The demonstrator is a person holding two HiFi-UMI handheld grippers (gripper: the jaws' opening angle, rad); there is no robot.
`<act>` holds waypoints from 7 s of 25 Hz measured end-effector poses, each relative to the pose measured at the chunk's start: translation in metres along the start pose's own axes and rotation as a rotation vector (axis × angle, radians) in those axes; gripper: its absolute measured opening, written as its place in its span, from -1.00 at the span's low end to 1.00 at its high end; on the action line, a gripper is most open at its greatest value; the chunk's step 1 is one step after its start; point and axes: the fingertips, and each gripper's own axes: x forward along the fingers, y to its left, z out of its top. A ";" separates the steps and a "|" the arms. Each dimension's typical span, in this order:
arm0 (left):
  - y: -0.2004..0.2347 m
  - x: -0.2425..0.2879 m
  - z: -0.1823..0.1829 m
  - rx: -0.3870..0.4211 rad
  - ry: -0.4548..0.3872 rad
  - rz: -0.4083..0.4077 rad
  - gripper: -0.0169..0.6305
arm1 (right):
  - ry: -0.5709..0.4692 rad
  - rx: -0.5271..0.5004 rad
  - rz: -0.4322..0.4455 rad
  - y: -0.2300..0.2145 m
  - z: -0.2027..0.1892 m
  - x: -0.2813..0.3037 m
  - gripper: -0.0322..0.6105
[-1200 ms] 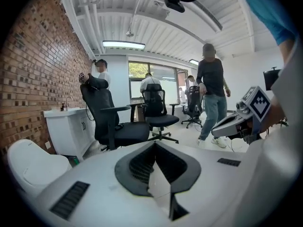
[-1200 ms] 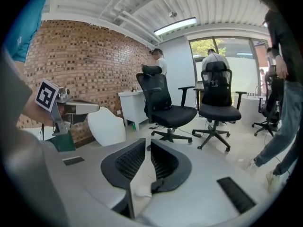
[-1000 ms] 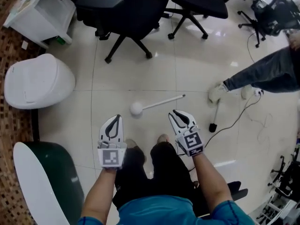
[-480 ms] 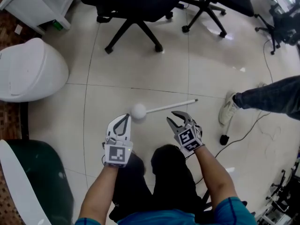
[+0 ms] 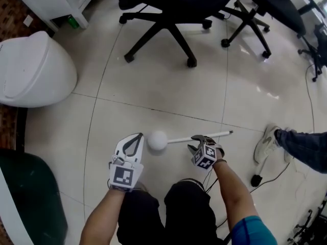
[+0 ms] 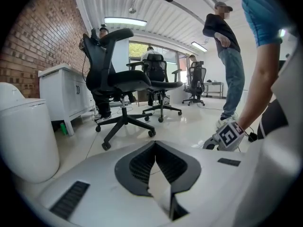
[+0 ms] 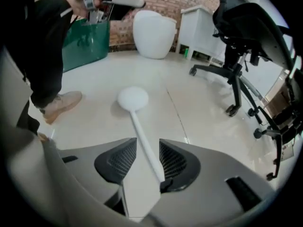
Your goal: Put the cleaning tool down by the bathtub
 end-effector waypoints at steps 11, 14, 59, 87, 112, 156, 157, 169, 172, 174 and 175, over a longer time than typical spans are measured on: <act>0.001 0.009 0.005 -0.031 -0.021 -0.010 -0.95 | 0.257 -0.199 0.178 0.011 -0.062 0.090 -0.20; 0.004 0.011 0.004 -0.033 -0.016 -0.003 -0.95 | 0.250 -0.170 0.169 0.012 -0.062 0.092 -0.29; 0.034 -0.444 0.482 -0.089 -0.073 0.233 -0.95 | -0.134 0.213 -0.147 0.085 0.389 -0.636 -0.62; 0.041 -0.680 0.460 -0.267 -0.117 0.915 -0.95 | -0.415 -0.278 0.123 0.182 0.568 -0.676 -0.62; 0.044 -1.017 0.309 -0.418 -0.110 1.328 -0.95 | -0.472 -0.710 0.347 0.512 0.748 -0.638 -0.62; 0.007 -1.121 0.047 -0.689 -0.036 1.531 -0.95 | -0.151 -1.695 0.587 0.887 0.745 -0.385 -0.62; 0.011 -1.118 0.033 -0.690 -0.030 1.535 -0.95 | -0.139 -1.699 0.592 0.895 0.743 -0.369 -0.62; 0.038 -1.099 -0.163 -0.742 -0.035 1.660 -0.95 | -0.044 -1.714 0.591 0.953 0.692 -0.157 -0.62; 0.054 -1.091 -0.198 -0.740 -0.053 1.673 -0.95 | -0.039 -1.701 0.591 0.969 0.682 -0.104 -0.62; 0.064 -1.083 -0.221 -0.748 -0.068 1.675 -0.95 | -0.034 -1.711 0.590 0.978 0.674 -0.069 -0.62; 0.066 -1.078 -0.232 -0.757 -0.075 1.674 -0.95 | -0.029 -1.718 0.590 0.982 0.668 -0.053 -0.62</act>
